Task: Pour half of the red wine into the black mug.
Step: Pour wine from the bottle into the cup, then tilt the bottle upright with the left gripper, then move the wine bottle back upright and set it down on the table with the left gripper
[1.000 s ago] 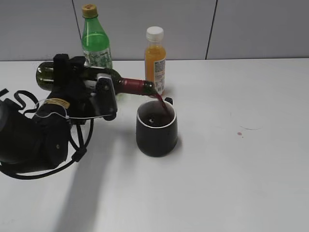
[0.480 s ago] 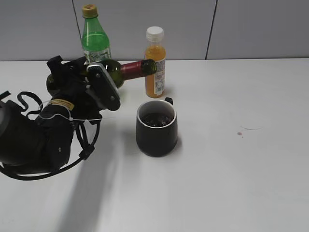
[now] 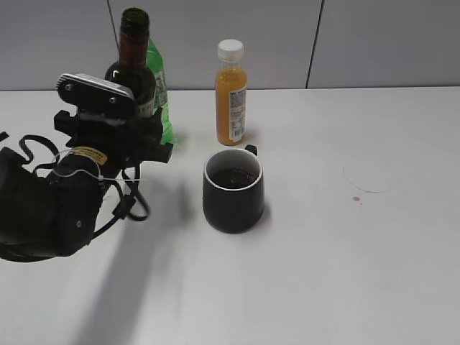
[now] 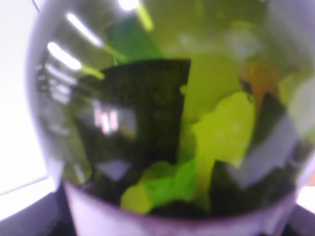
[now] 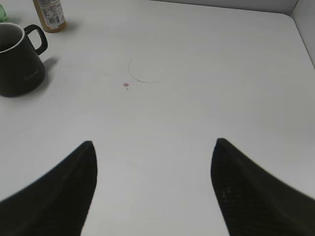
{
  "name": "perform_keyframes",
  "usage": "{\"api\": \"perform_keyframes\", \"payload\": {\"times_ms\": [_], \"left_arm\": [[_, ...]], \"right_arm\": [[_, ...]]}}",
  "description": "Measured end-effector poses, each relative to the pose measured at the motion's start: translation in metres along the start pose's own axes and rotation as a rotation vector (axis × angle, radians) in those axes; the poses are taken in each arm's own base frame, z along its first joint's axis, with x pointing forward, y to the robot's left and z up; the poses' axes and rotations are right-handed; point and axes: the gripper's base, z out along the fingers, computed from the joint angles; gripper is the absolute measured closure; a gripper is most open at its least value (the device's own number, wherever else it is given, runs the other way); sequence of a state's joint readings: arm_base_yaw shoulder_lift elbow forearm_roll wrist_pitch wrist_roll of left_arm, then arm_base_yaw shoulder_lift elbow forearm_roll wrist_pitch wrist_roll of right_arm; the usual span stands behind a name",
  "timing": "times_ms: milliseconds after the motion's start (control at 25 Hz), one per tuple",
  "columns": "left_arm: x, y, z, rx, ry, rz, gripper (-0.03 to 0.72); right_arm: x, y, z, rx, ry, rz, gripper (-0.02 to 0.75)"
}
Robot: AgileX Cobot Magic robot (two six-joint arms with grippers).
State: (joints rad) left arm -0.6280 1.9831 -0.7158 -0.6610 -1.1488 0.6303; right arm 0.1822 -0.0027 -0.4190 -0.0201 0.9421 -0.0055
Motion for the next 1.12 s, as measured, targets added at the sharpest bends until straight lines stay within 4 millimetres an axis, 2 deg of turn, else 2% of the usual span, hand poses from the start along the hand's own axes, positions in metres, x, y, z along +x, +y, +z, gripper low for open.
{"api": "perform_keyframes", "payload": {"times_ms": [120, 240, 440, 640, 760, 960, 1120], "left_arm": [[0.009, 0.008, 0.0, 0.058, -0.013, -0.163, 0.153], [0.025, 0.023, -0.002, 0.128, 0.012, -0.295, 0.153], [0.046, 0.055, 0.002, 0.216, 0.037, -0.373, 0.153], [0.06, 0.087, 0.007, 0.314, 0.018, -0.317, 0.153], [0.066, 0.1, 0.006, 0.382, 0.008, -0.268, 0.153], [0.07, 0.105, 0.003, 0.469, -0.008, -0.214, 0.153], [0.07, 0.102, 0.011, 0.508, -0.029, -0.193, 0.153]], "right_arm": [[0.0, 0.0, 0.0, 0.0, 0.0, 0.0, 0.189], [0.0, 0.0, 0.0, 0.0, 0.0, 0.0, 0.189], [0.0, 0.0, 0.0, 0.0, 0.0, 0.0, 0.189], [0.0, 0.0, 0.0, 0.0, 0.0, 0.0, 0.19], [0.0, 0.0, 0.0, 0.0, 0.0, 0.0, 0.19], [0.0, 0.0, 0.0, -0.001, 0.0, 0.001, 0.189], [0.0, 0.0, 0.0, -0.001, 0.0, 0.001, 0.189]]}}
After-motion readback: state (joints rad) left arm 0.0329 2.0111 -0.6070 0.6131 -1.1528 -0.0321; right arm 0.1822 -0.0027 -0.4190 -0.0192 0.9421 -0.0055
